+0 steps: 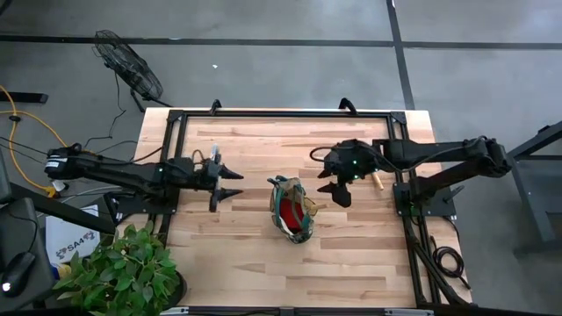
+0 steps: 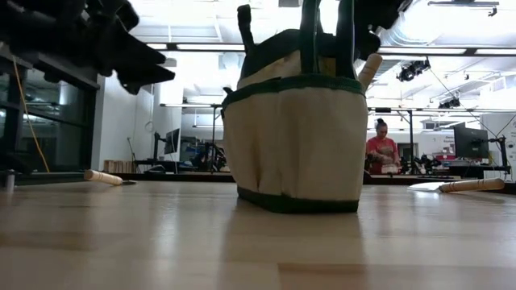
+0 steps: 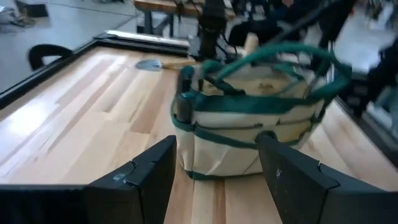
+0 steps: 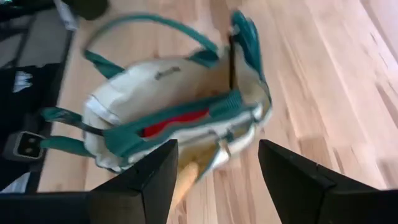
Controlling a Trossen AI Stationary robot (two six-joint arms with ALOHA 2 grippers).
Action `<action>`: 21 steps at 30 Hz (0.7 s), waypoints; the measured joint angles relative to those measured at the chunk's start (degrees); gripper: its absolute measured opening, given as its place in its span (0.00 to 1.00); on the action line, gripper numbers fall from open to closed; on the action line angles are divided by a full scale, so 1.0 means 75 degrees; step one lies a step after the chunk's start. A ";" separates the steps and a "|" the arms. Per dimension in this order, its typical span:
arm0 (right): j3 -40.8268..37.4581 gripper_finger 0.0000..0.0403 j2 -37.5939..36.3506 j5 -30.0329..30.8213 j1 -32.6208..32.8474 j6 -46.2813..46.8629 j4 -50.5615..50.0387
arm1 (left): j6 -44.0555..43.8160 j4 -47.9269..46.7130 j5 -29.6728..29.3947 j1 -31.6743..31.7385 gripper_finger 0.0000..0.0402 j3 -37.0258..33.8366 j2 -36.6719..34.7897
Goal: Pick & Place Garden tools in Gardening bag
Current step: Adjust the light brown gardening bag
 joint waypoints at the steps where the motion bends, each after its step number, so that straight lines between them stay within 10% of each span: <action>1: 0.0000 0.53 0.0006 0.0194 0.0081 0.0206 -0.0128 | 0.0141 -0.0005 0.0114 0.0000 0.56 0.0109 0.0230; 21: 0.0000 0.53 0.0019 0.1808 0.1669 0.1512 -0.0724 | 0.3427 -0.0881 0.1496 -0.0001 0.56 0.2908 0.4063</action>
